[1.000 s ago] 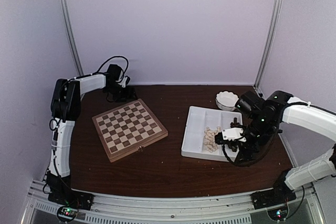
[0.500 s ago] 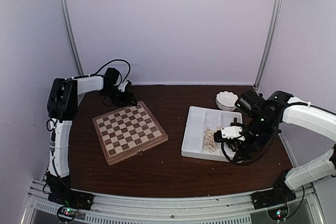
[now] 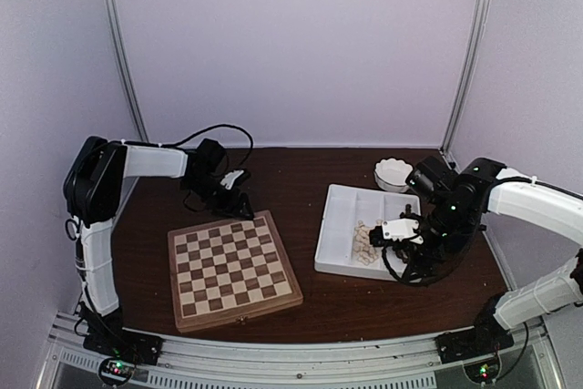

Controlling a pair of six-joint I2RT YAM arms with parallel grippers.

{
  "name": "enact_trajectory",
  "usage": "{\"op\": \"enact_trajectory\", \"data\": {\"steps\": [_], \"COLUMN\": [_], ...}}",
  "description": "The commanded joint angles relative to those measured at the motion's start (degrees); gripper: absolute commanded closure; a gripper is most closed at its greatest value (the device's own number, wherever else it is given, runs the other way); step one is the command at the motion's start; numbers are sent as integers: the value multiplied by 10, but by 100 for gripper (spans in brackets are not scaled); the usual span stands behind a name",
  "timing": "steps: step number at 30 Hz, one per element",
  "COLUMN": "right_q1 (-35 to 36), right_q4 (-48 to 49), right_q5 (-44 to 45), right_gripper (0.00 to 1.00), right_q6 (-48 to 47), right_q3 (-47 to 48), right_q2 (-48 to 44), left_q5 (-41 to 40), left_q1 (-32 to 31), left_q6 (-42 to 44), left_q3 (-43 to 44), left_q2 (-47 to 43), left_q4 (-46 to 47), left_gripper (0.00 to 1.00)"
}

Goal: Set up the chess pieces on the board
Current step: Position the chessboard at the center of the board.

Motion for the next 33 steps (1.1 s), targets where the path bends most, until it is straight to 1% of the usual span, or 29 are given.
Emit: {"op": "enact_trajectory", "data": {"steps": [1,3,5,8,12,14,15,18,21,23,25,27,30,33], "right_q1": [3,3,3,3,3,3,3,3,4,5,5,5,5,5], "right_q4": [10,11,9,4,4,9,11,11,6,2,0,-2,-3,-1], "right_q5": [-12,-17,-22,-29,-24,-24,-26,-36,-44,-48,-54,-58,-59,-58], "right_gripper": [13,13,13,13,13,13,13,13,13,13,13,13,13,13], "right_q6": [3,4,6,11,13,12,12,12,11,10,9,10,12,14], "right_q3": [-1,3,11,20,13,7,7,15,31,40,46,48,47,44], "right_q2": [2,7,14,17,7,4,6,17,31,37,38,38,39,40], "left_q5": [23,6,-30,-109,-265,-357,-380,-383,-367,-366,-363,-344,-279,-215], "left_q1": [-37,-49,-51,-51,-51,-50,-50,-48,-49,-49,-49,-49,-49,-49], "left_q6": [-12,-20,-34,-65,-136,-192,-226,-321,-400,-437,-460,-474,-477,-478], "left_q3": [-48,-49,-50,-75,-127,-163,-183,-262,-336,-379,-413,-438,-471,-500], "left_q2": [-30,-33,-52,-132,-263,-325,-347,-407,-467,-502,-528,-536,-522,-507], "left_q4": [35,43,44,27,-87,-152,-175,-216,-215,-207,-199,-188,-144,-65], "left_gripper": [34,34,34,33,32,31,30,27,26,25,25,25,25,26]}}
